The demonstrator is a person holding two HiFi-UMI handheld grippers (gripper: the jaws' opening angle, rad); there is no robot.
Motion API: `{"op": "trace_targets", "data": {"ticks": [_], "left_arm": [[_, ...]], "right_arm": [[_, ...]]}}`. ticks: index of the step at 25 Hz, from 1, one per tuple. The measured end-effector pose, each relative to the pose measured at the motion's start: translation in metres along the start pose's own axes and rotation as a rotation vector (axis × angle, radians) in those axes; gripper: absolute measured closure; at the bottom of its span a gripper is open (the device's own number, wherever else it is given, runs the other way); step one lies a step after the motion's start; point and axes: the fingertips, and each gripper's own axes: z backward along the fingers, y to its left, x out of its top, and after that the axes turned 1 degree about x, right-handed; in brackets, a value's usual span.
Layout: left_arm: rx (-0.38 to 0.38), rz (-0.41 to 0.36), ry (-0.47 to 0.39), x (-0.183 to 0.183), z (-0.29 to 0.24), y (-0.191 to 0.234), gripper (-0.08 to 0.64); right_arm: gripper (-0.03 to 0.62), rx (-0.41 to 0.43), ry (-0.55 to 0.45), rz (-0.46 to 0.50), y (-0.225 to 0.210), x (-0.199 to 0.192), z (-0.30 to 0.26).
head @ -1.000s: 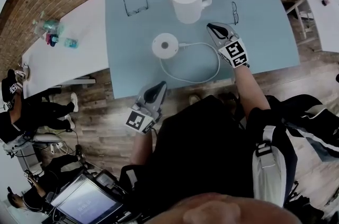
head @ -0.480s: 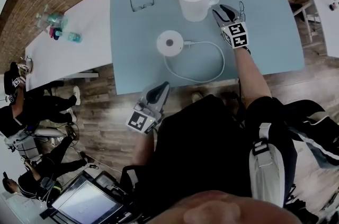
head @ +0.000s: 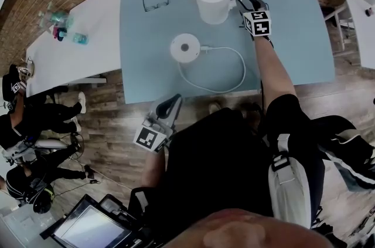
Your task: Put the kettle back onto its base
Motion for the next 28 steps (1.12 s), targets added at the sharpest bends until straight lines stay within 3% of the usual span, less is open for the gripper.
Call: {"op": "trace_targets", "data": {"ticks": [15,19,28], "left_arm": [[0.06,0.01,0.011,-0.002,0.005,-0.005,0.56],[0.088,0.01,0.026,-0.005,0.013,-0.001,0.56],[0.127,0.012,0.028,-0.003,0.026,0.009,0.558]], "right_arm": [[0.397,-0.002,0.028,-0.004,-0.008,0.014,-0.047],[0.47,-0.029,0.023,-0.011,-0.009,0.014,-0.052],[0.48,-0.08,0.011,-0.069,-0.013,0.014,-0.054]]}}
